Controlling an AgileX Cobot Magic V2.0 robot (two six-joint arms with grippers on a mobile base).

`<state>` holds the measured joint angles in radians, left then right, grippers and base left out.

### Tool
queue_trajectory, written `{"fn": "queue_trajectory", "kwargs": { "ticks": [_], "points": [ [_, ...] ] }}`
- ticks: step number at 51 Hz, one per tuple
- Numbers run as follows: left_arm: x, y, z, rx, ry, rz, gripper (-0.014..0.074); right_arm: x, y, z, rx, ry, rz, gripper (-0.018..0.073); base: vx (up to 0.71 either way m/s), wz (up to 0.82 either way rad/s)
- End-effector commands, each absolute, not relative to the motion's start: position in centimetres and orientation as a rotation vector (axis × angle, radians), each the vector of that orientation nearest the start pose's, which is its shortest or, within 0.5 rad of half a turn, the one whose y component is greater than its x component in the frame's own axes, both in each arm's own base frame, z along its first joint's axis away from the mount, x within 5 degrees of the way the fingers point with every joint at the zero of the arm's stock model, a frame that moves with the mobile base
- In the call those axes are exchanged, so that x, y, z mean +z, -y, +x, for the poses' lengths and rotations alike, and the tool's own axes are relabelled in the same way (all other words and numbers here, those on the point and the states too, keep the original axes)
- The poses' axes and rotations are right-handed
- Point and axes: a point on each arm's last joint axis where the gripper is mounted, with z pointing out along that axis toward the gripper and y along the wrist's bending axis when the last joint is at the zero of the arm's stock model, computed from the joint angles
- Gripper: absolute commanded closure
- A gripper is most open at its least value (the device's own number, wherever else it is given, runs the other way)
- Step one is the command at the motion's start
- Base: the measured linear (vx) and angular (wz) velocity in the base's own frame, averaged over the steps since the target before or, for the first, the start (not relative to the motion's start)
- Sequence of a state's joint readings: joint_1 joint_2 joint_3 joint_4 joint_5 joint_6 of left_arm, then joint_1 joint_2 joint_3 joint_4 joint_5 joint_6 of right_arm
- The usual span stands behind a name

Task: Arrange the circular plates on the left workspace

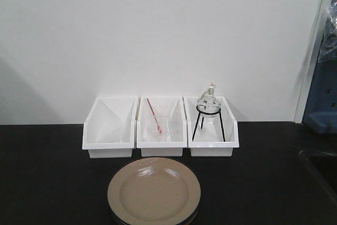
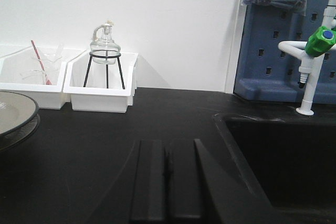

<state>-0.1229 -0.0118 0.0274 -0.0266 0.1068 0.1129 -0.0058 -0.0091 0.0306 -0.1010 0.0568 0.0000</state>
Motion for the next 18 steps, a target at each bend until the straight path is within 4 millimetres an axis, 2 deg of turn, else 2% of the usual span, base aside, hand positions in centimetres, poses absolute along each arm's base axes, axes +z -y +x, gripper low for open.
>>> {"fn": "queue_trajectory", "kwargs": {
  "ticks": [1,18],
  "points": [
    [19.64,0.71,5.58,-0.047,-1.525,0.148,0.0596,19.88,0.06,5.65,-0.1,-1.494,-0.076,0.0561,0.0,0.0],
    [19.64,0.71,5.58,-0.047,-1.525,0.148,0.0596,19.88,0.06,5.65,-0.1,-1.494,-0.076,0.0561,0.0,0.0]
  ]
}}
